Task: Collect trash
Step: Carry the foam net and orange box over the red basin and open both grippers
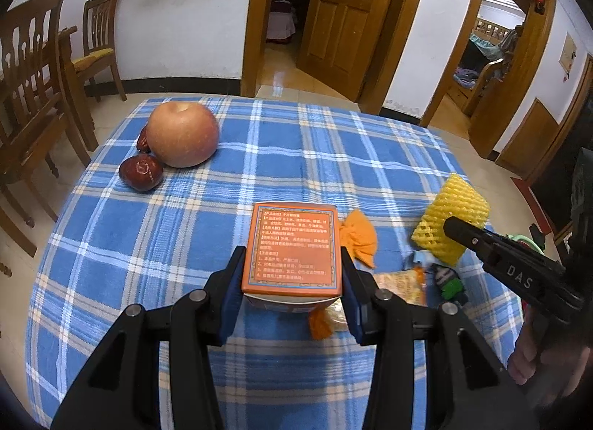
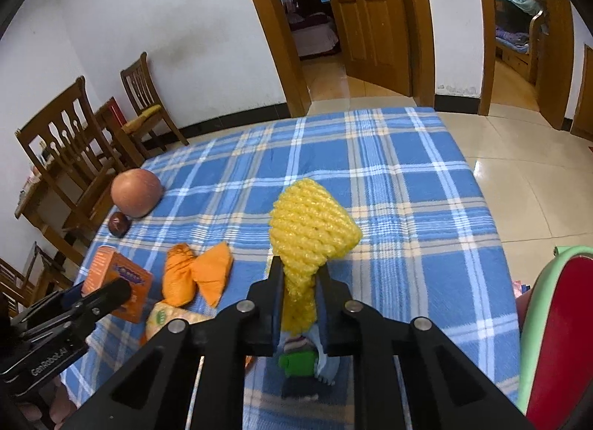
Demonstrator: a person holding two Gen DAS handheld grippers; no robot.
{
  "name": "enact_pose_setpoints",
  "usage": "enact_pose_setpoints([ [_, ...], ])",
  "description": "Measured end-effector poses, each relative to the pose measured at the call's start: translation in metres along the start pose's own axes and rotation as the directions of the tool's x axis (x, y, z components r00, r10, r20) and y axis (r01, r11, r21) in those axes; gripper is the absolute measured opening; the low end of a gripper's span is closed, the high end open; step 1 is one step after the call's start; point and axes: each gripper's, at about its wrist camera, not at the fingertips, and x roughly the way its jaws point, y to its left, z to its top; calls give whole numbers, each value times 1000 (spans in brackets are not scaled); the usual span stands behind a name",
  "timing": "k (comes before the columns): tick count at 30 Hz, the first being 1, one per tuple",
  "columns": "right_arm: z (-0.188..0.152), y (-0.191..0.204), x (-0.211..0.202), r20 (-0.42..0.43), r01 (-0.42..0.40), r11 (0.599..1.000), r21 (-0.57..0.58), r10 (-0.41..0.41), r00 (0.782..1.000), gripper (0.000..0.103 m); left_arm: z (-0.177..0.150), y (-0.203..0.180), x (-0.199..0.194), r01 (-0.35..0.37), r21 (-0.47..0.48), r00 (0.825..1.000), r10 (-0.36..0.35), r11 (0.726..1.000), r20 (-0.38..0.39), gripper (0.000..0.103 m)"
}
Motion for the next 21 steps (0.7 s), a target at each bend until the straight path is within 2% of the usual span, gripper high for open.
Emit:
enact_pose_setpoints([
  [13, -20, -24, -65, 71, -33, 998, 59, 29, 997, 17, -6, -47, -23, 73, 63, 997, -73, 995, 9, 47],
  [21, -35, -50, -100, 104, 2, 995, 101, -13, 994, 17, -13, -85, -30, 138, 109, 990, -138, 984, -7, 47],
])
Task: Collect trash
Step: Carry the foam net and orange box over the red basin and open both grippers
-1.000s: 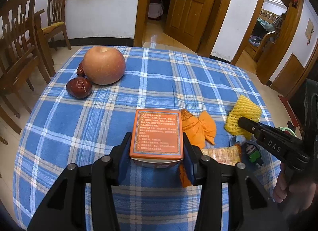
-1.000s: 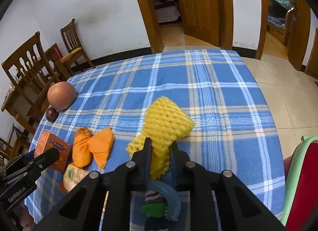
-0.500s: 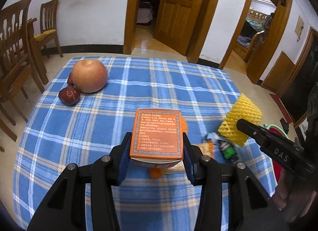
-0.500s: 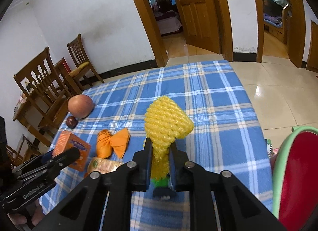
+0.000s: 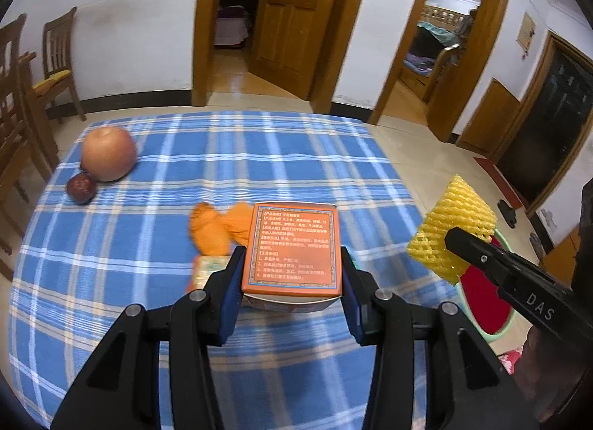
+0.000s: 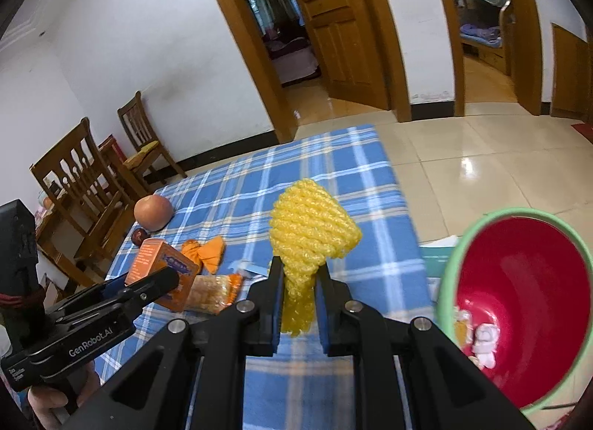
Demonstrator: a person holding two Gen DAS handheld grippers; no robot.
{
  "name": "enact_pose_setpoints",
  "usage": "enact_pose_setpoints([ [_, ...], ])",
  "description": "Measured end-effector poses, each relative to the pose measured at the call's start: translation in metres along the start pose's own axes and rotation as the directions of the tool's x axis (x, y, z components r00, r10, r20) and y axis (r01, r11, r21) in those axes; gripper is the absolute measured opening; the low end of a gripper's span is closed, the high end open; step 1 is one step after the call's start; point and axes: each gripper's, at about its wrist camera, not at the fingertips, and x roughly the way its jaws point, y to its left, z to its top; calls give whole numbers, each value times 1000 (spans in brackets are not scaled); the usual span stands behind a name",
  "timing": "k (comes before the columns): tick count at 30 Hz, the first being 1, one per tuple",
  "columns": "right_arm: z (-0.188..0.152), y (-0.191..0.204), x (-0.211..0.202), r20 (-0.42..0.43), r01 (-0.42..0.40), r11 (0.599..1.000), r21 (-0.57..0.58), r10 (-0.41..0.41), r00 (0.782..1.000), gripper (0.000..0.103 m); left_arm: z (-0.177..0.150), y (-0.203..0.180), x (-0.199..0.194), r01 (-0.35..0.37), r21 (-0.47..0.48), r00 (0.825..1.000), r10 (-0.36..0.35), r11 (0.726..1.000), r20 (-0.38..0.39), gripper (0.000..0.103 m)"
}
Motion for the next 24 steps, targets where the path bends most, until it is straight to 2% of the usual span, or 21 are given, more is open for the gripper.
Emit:
enact_pose_setpoints([
  [8, -7, -40, -33, 28, 72, 995, 64, -74, 997, 17, -2, -50, 6, 73, 68, 997, -72, 995, -22, 47],
  [13, -15, -66, -49, 37, 142, 985, 95, -146, 989, 17, -3, -76, 12, 99, 114, 995, -95, 989, -40, 47],
  [24, -33, -119, -65, 16, 215, 959, 183, -221, 975, 18, -10, -122, 29, 151, 172, 987, -138, 973, -85, 47],
])
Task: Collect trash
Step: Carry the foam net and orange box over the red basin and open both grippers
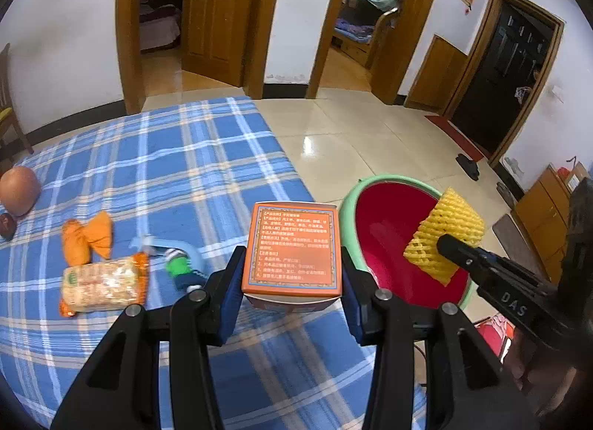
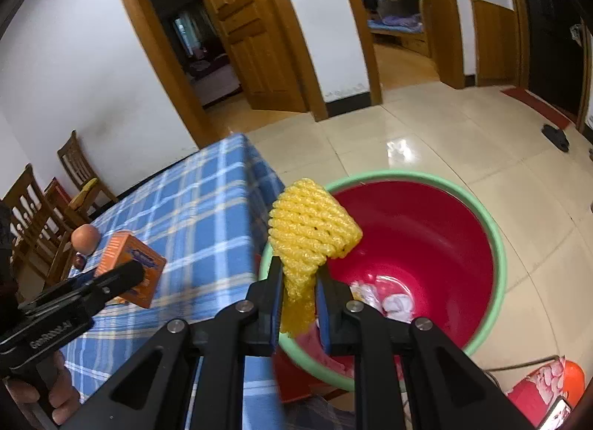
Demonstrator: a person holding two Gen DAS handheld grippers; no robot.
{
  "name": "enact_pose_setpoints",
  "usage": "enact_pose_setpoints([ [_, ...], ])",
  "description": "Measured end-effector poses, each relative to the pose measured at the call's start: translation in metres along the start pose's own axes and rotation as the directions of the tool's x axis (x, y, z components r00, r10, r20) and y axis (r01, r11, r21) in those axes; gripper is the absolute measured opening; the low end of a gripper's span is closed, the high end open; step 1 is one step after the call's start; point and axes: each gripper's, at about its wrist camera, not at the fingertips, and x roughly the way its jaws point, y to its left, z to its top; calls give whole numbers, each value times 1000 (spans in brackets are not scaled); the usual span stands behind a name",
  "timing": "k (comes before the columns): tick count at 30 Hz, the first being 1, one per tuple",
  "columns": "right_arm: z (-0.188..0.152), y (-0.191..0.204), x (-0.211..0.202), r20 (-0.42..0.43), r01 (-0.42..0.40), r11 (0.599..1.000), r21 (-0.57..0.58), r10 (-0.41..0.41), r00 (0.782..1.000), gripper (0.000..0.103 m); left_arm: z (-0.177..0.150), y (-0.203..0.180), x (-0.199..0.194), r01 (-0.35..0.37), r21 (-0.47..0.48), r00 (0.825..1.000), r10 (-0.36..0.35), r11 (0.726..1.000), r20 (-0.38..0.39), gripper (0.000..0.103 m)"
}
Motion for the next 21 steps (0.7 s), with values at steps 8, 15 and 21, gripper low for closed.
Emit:
enact_pose_setpoints([
  [8, -11, -36, 8, -42, 46, 996, 76, -43, 998, 26, -2, -28, 18, 23, 50, 999, -21, 998, -31, 47],
  [15, -16, -64, 5, -51, 77, 986, 147, -70, 996, 36, -4, -51, 34, 47, 85, 998, -42, 995, -54, 47],
  [21, -15, -74, 2, -50, 93, 979, 179, -86, 995, 51, -8, -69, 48, 66, 109, 995, -57, 992, -81, 47],
])
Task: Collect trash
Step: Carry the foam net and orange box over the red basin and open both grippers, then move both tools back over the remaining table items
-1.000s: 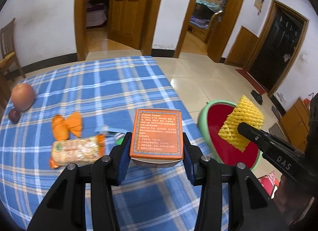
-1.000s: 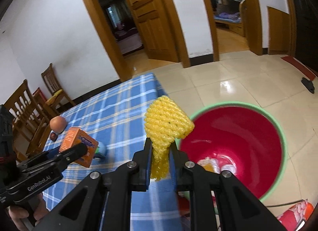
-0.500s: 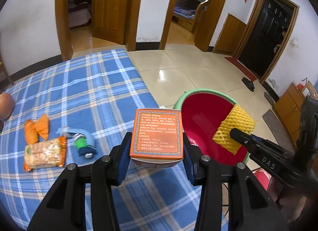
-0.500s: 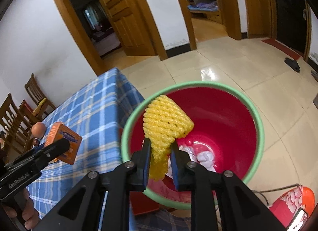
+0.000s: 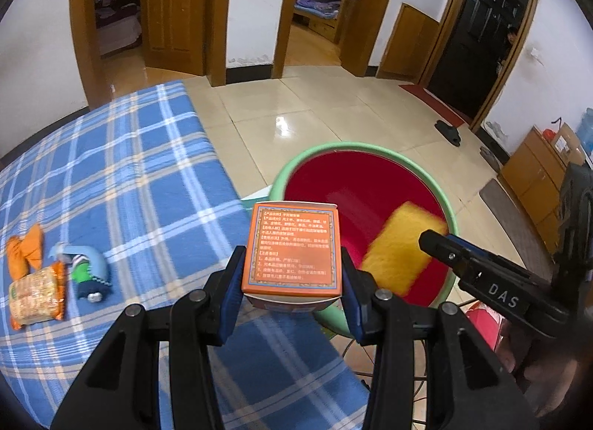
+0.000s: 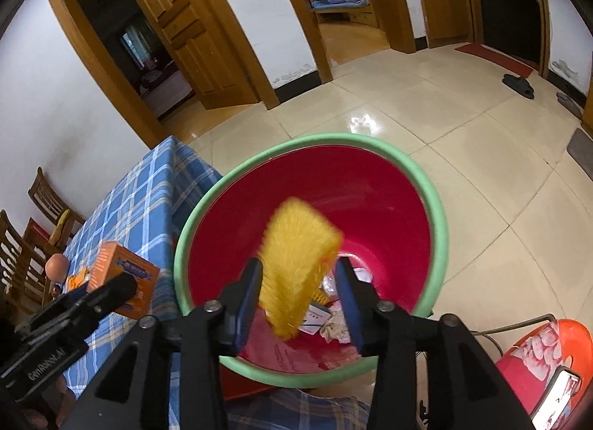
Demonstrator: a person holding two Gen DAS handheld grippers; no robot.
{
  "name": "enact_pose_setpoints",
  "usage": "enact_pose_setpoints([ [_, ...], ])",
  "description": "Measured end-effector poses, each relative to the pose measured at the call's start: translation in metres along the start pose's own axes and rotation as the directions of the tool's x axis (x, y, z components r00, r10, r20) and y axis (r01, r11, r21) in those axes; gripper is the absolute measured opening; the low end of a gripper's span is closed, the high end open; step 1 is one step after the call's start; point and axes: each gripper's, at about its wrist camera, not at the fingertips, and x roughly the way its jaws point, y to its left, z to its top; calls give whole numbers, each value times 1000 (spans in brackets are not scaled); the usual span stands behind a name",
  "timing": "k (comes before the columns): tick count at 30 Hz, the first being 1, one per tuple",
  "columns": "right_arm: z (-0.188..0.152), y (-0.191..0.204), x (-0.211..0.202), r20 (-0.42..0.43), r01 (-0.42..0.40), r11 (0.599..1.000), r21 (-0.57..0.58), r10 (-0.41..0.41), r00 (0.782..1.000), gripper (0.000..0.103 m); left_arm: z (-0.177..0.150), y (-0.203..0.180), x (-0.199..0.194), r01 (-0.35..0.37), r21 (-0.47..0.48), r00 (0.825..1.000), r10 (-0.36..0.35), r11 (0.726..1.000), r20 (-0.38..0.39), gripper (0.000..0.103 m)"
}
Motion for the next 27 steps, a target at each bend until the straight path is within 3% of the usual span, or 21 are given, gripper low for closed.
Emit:
enact_pose_setpoints([
  [12, 4, -20, -13, 24, 23, 999, 49, -24, 999, 58, 8, -27, 22, 35, 51, 999, -33, 998, -30, 47],
  [15, 7, -24, -15, 31, 29, 998, 56, -31, 999, 59, 10, -31, 22, 32, 60, 999, -31, 998, -23, 54],
  [27, 7, -20, -29, 60, 21, 998, 62, -24, 998, 61, 13, -17, 0, 14, 34, 1000, -15, 999, 13, 57],
])
